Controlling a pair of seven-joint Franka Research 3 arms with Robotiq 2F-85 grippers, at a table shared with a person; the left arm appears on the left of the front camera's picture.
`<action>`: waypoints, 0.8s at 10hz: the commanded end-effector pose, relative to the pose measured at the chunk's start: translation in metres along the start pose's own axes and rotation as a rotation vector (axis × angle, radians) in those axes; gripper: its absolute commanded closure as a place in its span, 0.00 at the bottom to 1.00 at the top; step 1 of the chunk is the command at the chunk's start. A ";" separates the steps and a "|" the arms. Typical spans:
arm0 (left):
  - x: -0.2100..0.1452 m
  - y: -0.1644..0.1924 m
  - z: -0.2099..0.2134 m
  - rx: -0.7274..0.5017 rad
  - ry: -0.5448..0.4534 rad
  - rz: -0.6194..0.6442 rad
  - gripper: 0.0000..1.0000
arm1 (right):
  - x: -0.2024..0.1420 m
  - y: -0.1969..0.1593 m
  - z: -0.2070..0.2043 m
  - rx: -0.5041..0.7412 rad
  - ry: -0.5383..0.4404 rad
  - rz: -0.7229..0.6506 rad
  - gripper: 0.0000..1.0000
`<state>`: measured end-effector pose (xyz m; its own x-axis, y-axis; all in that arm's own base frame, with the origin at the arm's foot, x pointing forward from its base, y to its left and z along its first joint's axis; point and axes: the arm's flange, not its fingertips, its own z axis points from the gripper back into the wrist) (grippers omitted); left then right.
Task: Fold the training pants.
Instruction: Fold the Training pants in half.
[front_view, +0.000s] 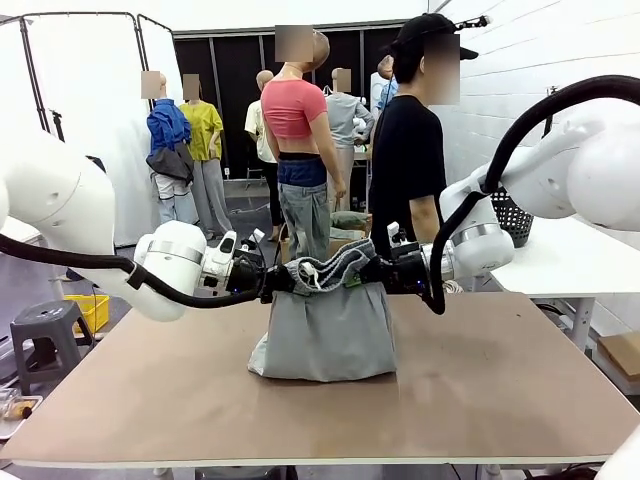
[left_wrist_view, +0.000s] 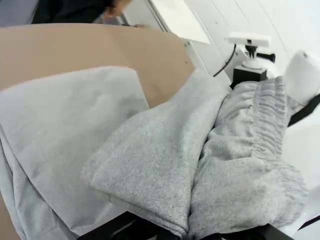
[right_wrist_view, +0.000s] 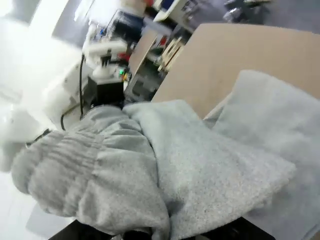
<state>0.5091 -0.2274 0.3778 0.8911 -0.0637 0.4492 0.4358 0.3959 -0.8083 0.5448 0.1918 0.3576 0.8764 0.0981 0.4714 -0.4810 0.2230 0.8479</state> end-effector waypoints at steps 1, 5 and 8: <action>0.014 0.021 -0.004 0.065 0.034 0.136 1.00 | 0.024 -0.019 -0.002 -0.056 -0.068 -0.112 1.00; 0.006 0.079 -0.008 0.171 0.015 0.290 1.00 | 0.028 -0.070 0.005 -0.141 -0.035 -0.228 1.00; 0.006 0.103 -0.003 0.167 -0.014 0.307 1.00 | 0.029 -0.094 0.007 -0.195 -0.028 -0.242 1.00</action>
<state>0.5562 -0.2216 0.3014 0.9774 0.0690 0.2000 0.1415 0.4897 -0.8604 0.5940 0.1985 0.2849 0.9635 0.0487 0.2633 -0.2641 0.3358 0.9042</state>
